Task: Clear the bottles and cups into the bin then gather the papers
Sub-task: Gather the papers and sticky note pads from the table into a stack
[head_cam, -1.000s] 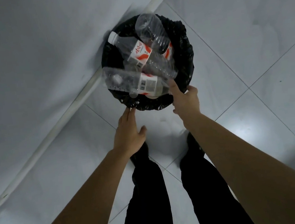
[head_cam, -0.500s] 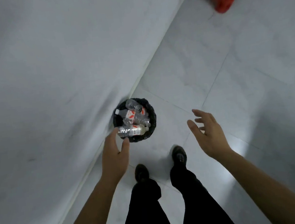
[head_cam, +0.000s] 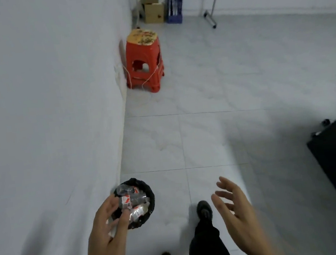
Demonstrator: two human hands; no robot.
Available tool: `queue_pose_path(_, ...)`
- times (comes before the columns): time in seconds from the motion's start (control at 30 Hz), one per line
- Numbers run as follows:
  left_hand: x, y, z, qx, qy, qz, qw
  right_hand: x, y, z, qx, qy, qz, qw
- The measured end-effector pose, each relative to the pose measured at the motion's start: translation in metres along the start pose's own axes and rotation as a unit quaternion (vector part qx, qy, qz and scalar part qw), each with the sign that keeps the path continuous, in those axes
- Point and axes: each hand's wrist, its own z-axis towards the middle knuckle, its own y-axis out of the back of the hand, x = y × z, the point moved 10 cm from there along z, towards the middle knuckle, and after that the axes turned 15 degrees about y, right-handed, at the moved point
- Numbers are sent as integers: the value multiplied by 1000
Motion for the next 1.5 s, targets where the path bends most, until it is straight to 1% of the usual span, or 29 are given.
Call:
queue_pose_path(0.13, -3, -44, -11, 86, 7, 21, 996, -21, 67, -82, -130, -51, -14, 990)
queue_pose_path(0.27, -16, -124, -41, 205, 7, 76, 976, -28, 136, -170, -269, -96, -26, 958)
queue_pose_path(0.37, -41, -187, -88, 275, -59, 141, 949, -34, 181, -243, -355, -129, -44, 925)
queue_pose_path(0.5, -62, -263, -179, 358, -137, 191, 904, -40, 232, -345, -464, -159, -51, 870)
queue_pose_path(0.57, -57, -298, -231, 394, -162, 206, 881, -45, 253, -397, -508, -169, -47, 843)
queue_pose_path(0.67, -30, -343, -309, 443, -175, 224, 850, -58, 281, -477, -562, -181, -38, 807)
queue_pose_path(0.83, 40, -399, -446, 493, -177, 251, 814, -95, 330, -614, -633, -201, 5, 747)
queue_pose_path(0.97, 85, -444, -539, 532, -184, 279, 778, -118, 379, -693, -663, -200, 9, 722)
queue_pose_path(1.03, 93, -463, -576, 544, -183, 280, 769, -124, 404, -720, -668, -199, 12, 717)
queue_pose_path(1.13, 96, -495, -623, 551, -188, 272, 767, -136, 447, -747, -667, -196, 11, 719)
queue_pose_path(1.27, 114, -558, -664, 547, -186, 272, 770, -182, 508, -772, -659, -205, 13, 724)
queue_pose_path(1.4, 149, -651, -706, 540, -158, 287, 775, -232, 578, -807, -662, -235, 13, 712)
queue_pose_path(1.5, 164, -737, -770, 567, -142, 299, 754, -254, 645, -853, -667, -267, -2, 695)
